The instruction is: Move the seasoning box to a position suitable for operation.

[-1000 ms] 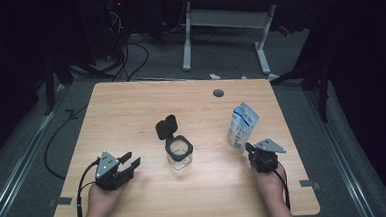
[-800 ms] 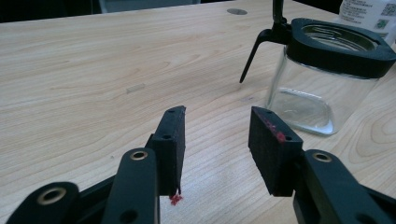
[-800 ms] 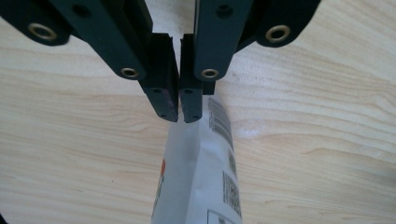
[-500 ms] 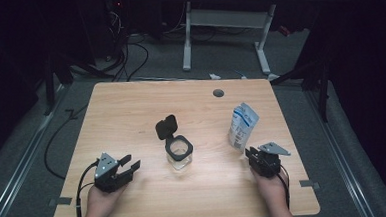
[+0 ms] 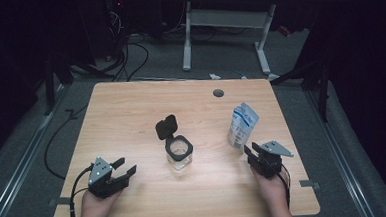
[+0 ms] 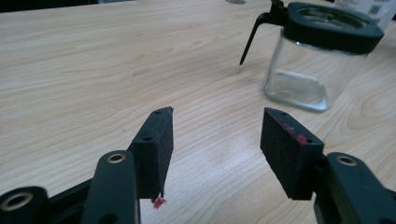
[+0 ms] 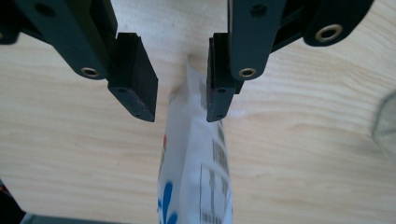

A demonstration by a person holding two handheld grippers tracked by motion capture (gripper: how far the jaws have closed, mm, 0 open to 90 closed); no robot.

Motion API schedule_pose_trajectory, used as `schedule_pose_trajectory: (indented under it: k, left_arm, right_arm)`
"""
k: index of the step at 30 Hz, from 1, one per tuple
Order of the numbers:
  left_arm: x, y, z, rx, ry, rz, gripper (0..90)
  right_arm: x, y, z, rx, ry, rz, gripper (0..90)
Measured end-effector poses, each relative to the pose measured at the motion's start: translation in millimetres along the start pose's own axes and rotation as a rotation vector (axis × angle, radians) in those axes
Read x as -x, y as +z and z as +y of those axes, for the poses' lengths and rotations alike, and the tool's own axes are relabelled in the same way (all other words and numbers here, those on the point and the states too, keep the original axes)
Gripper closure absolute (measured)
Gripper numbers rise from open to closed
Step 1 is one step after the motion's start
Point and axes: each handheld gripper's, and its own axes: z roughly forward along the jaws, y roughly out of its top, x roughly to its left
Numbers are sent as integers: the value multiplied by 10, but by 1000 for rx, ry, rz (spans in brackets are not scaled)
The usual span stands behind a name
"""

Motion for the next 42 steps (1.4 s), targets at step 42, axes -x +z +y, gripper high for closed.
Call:
schedule_pose_trajectory:
  k: [42]
  left_arm:
    - [-12,39,-1,31,2,18,449]
  right_arm:
    - [19,255,118,109,-19,37,618]
